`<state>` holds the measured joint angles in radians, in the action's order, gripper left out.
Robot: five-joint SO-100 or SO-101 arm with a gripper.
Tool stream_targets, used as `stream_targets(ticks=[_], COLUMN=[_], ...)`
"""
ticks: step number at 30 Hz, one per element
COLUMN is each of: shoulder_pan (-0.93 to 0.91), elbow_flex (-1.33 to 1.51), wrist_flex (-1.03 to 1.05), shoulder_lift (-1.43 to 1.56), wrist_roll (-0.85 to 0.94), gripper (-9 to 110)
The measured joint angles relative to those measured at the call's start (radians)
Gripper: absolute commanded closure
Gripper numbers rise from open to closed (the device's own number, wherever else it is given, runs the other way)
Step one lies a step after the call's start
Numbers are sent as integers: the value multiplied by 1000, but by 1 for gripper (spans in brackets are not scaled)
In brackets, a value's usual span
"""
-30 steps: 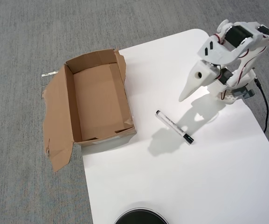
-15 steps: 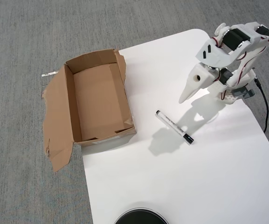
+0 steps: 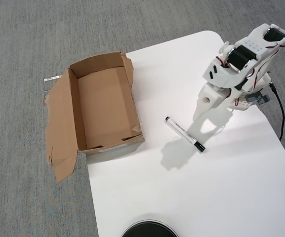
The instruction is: Grasp a pen and put it in the box.
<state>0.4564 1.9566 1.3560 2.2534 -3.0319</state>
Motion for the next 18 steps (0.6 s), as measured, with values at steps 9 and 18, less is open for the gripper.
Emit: stream_targets(ticks=[9, 18], shoulder_pan=[8, 2], elbow_flex=[3, 3], wrist_flex=[-124, -181], shoulder_lift=[-160, -201], wrist_roll=[3, 3], gripper=[79, 79])
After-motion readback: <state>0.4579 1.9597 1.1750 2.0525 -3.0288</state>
